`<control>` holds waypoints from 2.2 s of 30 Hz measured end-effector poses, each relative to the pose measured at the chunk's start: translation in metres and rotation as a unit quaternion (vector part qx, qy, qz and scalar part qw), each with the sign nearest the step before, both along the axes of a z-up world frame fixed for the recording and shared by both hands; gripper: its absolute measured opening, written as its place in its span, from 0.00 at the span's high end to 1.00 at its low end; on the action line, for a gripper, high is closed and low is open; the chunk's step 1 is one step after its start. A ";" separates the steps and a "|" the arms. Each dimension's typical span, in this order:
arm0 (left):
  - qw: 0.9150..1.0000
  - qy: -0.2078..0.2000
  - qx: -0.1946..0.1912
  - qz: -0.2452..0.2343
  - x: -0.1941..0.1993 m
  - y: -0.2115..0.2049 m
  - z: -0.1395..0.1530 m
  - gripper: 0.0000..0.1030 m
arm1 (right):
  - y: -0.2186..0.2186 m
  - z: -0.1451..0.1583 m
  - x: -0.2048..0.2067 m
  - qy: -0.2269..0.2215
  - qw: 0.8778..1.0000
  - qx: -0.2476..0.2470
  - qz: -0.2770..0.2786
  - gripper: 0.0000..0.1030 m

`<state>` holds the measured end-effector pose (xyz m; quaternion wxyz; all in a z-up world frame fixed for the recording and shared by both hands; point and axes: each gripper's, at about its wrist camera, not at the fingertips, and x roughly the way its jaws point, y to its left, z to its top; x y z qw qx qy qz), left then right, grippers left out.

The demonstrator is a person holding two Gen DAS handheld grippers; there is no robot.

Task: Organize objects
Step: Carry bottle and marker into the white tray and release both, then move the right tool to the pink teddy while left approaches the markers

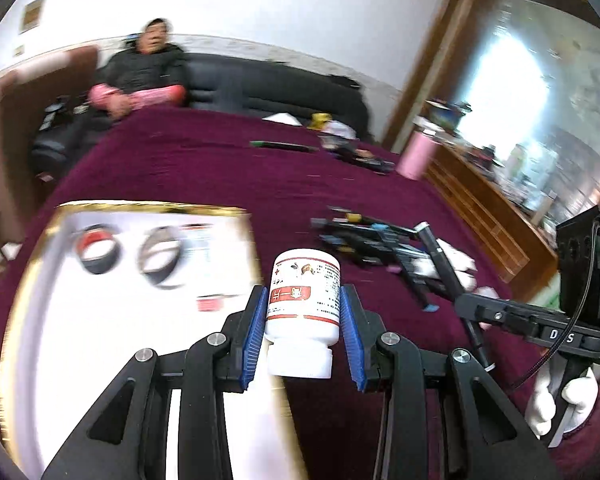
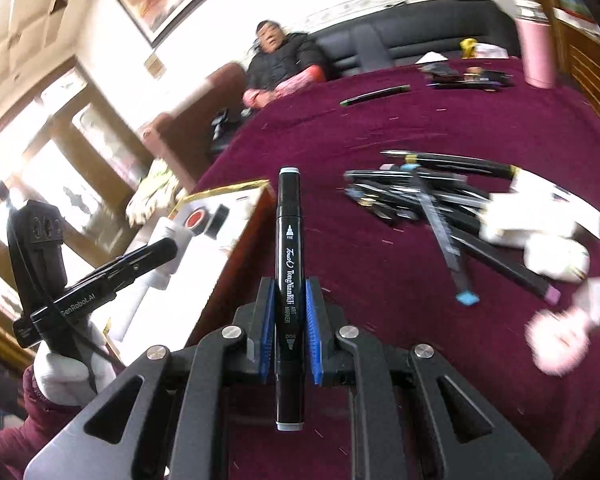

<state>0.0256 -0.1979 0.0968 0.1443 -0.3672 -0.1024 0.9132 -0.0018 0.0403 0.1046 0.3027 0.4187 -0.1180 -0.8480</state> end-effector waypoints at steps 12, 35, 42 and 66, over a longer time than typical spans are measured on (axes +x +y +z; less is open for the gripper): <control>0.995 -0.061 -0.043 0.066 -0.041 -0.072 -0.050 0.70 | -0.123 -0.027 -0.039 -0.071 0.995 0.000 0.073 0.87; 0.985 -0.142 -0.016 0.093 -0.063 -0.091 -0.079 0.55 | -0.174 -0.057 -0.047 -0.088 0.993 0.055 0.049 0.80; 0.992 -0.079 0.038 0.091 -0.039 -0.083 -0.046 0.55 | -0.132 0.006 0.002 0.038 0.998 0.043 0.011 0.60; 0.990 0.001 0.061 -0.128 -0.005 0.164 0.002 0.48 | 0.078 0.095 0.128 0.259 0.916 0.151 -0.268 0.31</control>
